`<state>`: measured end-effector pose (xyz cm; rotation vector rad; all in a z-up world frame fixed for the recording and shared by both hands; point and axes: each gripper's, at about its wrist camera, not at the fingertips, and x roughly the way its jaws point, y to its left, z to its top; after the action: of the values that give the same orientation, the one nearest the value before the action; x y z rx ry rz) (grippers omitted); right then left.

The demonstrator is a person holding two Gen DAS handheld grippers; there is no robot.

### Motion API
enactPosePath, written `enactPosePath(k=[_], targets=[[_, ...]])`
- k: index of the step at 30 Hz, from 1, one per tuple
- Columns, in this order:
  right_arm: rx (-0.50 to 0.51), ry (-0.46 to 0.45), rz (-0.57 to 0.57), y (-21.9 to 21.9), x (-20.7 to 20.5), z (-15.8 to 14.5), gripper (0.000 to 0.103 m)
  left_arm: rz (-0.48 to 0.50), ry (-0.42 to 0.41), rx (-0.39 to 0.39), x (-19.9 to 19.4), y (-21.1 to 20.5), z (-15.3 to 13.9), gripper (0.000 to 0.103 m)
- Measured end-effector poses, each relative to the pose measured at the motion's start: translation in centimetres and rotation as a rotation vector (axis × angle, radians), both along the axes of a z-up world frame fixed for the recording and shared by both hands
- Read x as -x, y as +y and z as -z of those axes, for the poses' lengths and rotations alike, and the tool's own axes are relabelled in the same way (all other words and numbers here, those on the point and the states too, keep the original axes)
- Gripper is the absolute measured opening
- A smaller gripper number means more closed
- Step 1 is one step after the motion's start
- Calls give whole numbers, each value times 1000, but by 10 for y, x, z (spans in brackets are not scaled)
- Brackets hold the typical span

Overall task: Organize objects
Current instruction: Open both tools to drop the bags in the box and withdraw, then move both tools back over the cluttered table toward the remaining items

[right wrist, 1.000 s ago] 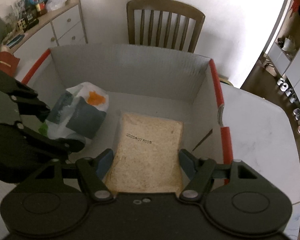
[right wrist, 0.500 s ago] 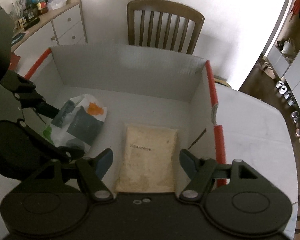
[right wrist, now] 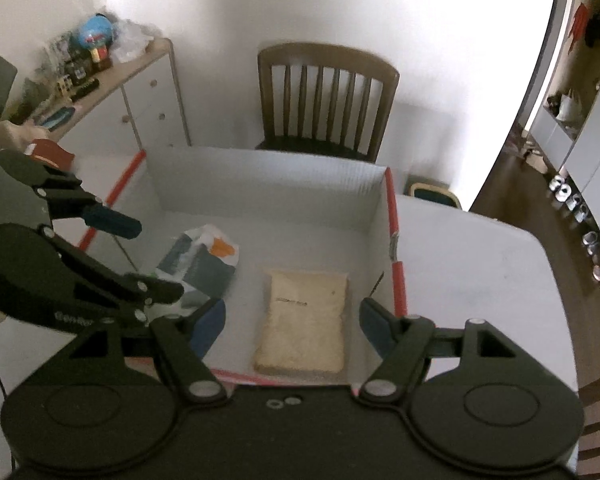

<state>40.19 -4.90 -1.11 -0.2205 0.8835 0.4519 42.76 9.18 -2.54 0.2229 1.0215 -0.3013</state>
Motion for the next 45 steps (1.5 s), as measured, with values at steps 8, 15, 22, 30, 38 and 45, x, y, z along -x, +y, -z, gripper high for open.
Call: enactPosePath(k=[8,15,22,30,38,45], targets=[[-56,-51,6,-19,42,-30,74,-30,-92,67,49,0,-40,66],[-126,-88,-18,-43,84,-51,74,-62,-177,98,105,-9,-63,66],[-132,-124,-47,-73,122,-58,74,-86,-227,124,167,-29,-75,66],[-131,-154,-76,-108,162,-60,74,-160,-257,149,219,-51,-77,66],[-123,-175,-110,-139,194,-51,74,-236,-289,140,263,-75,-66,66],[-129,-139,-112,-163,208,-30,79,-297,-268,137,292,-88,-42,71]])
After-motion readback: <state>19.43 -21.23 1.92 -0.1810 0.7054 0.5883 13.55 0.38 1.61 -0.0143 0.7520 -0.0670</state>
